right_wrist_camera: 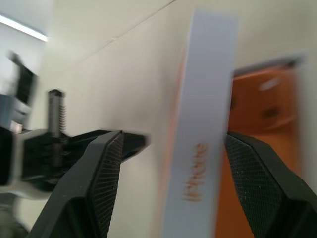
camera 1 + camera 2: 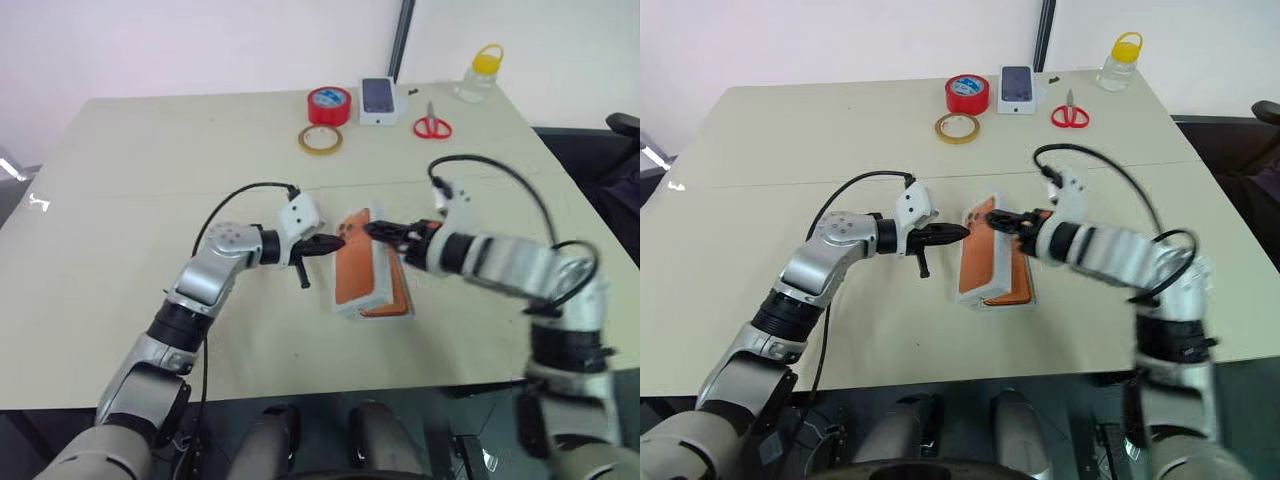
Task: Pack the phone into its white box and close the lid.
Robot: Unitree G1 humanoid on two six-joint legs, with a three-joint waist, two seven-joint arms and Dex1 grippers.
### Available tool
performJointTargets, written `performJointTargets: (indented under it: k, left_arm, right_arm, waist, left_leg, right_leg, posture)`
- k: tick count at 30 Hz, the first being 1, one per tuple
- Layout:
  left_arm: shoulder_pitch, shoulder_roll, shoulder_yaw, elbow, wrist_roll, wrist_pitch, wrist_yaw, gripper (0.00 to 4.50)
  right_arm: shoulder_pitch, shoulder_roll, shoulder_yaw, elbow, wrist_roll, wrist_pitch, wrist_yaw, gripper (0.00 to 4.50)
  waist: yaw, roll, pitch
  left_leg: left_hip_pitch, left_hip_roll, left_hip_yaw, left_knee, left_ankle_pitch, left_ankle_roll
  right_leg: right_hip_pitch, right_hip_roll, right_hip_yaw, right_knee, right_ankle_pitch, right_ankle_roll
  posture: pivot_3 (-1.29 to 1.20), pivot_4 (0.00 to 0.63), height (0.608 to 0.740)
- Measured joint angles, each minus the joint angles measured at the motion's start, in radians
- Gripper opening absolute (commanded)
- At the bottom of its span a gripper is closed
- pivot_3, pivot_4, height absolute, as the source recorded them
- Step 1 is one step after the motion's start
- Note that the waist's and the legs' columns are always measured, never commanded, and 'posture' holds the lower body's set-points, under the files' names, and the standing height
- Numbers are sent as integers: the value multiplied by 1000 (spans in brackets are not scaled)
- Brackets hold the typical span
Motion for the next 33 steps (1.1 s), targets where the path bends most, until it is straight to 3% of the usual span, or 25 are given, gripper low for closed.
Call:
performJointTargets:
  k: [4,6,11,16,22,33]
  left_arm:
    - [-31,-51,-40,16,15,-5,-3,0]
    - [-41,-65,-40,30,23,-10,3,0]
    - [-43,-70,13,41,15,10,42,0]
    - [-53,15,83,59,22,41,79,0]
    - [-56,105,69,124,85,65,64,0]
    - [-56,26,-67,145,127,20,-40,0]
  right_arm:
    - [-65,-163,54,25,-176,75,194,3463]
    - [-60,-211,124,1,-335,93,323,2671]
    - [-57,-388,371,-199,-799,-10,711,34]
    - [-47,-394,476,-296,-1048,-109,944,34]
    - [-40,-332,539,-312,-1237,-127,1060,34]
    - [-41,-237,548,-308,-1416,-101,1173,34]
  waist:
    - [-1,0,0]
    - [-2,0,0]
    - [-3,1,1]
    - [-1,1,1]
    - [23,0,1]
    - [26,0,1]
  left_leg:
    - [0,1,1,0,-1,1]
    - [0,1,1,1,-1,1]
    - [-1,1,1,1,-1,1]
    - [-1,1,1,1,-1,1]
    - [-1,0,1,1,0,0]
    - [-3,-1,1,2,3,-5]
  right_leg:
    - [1,0,0,-1,0,0]
    - [0,0,0,0,0,0]
    - [-1,1,0,0,0,1]
    - [-1,0,1,0,0,1]
    - [-2,0,1,-1,0,1]
    - [-3,-2,1,-1,0,1]
  posture:
    - [0,150,740]
    - [0,150,740]
    - [0,150,740]
    - [0,150,740]
    - [0,150,740]
    - [0,150,740]
